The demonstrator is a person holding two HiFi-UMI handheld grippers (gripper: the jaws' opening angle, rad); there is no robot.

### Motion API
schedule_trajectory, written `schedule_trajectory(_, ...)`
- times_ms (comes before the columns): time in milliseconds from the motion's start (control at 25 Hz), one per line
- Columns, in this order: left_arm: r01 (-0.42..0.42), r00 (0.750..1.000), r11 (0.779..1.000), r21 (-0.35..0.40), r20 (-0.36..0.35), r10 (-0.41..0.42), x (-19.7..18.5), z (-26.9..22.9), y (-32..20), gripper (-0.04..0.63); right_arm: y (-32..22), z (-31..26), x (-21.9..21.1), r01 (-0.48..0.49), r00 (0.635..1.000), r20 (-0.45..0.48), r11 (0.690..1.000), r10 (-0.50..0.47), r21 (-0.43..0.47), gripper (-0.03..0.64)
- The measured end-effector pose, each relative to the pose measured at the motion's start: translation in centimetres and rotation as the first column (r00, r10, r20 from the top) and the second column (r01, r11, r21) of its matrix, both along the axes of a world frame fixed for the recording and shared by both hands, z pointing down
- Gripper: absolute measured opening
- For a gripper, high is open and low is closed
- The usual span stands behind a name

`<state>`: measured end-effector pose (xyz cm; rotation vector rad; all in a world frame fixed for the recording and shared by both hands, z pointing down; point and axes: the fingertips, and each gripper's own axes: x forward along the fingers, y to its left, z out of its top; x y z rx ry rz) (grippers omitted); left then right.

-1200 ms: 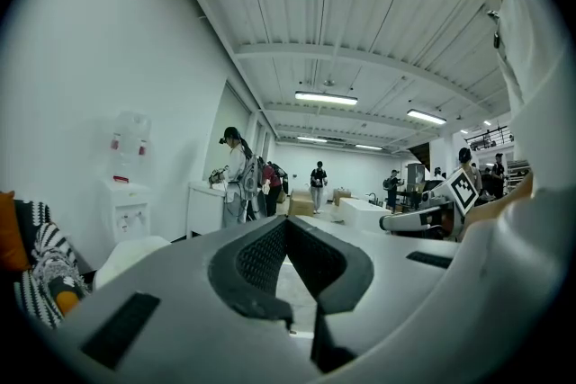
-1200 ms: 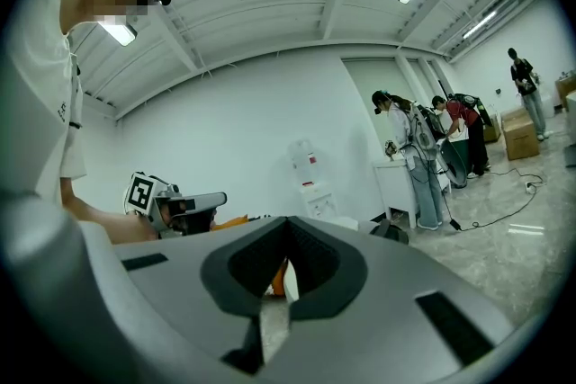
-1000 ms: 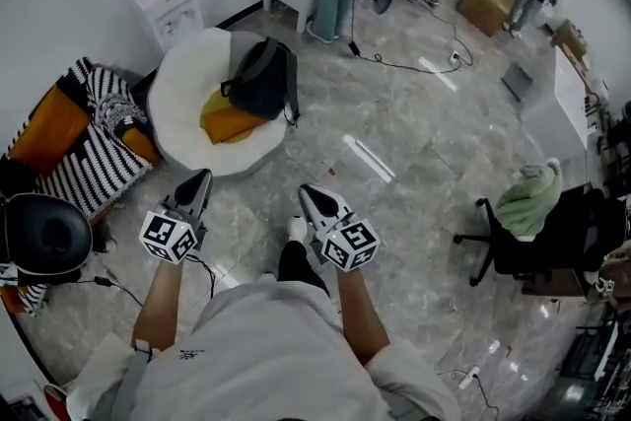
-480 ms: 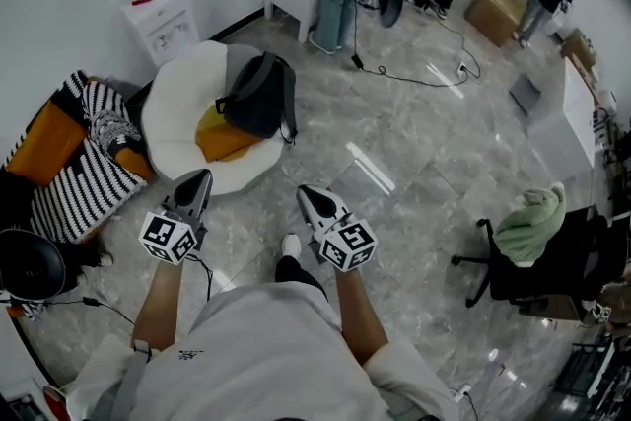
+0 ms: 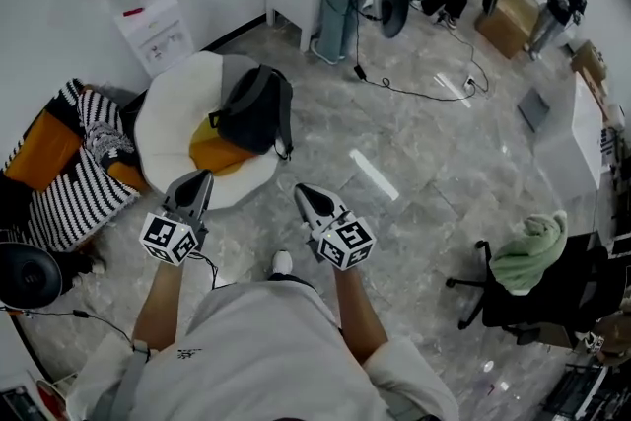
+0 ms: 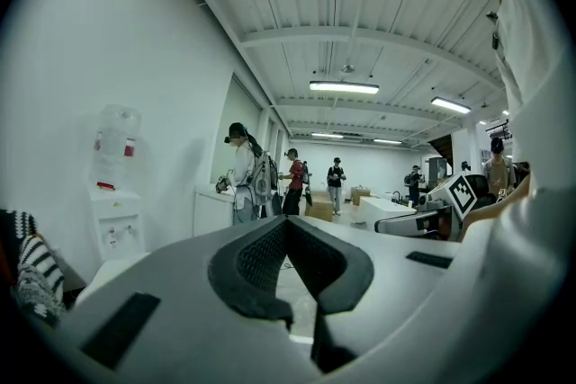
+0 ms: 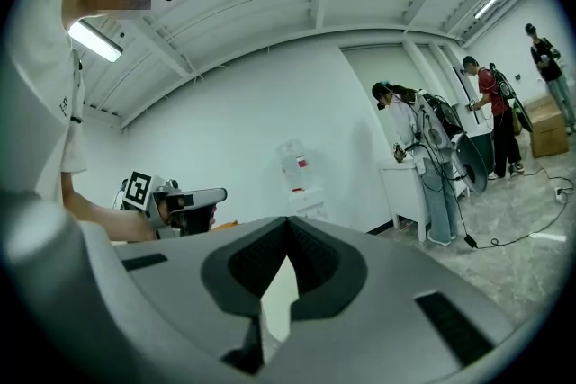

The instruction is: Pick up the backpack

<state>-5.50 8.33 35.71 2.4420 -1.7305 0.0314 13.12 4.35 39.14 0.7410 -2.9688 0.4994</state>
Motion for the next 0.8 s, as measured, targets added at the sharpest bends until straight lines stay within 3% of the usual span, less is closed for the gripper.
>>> schedule_trajectory(400, 0.079, 0.997, 0.996, -0.032, 0.016, -0.079, -0.1, 1.0, -3.4, 0.002, -4.3, 1.7, 0.6, 0.059, 0.998, 0.002, 0.998, -0.058, -0.024, 0.005)
schedule_trajectory(800, 0.076, 0.997, 0.995, -0.071, 0.02, -0.075, -0.4, 2.0, -4.6, 0.002, -6.2, 1.8, -0.5, 0.073, 0.997, 0.01, 0.997, -0.072, -0.033, 0.005)
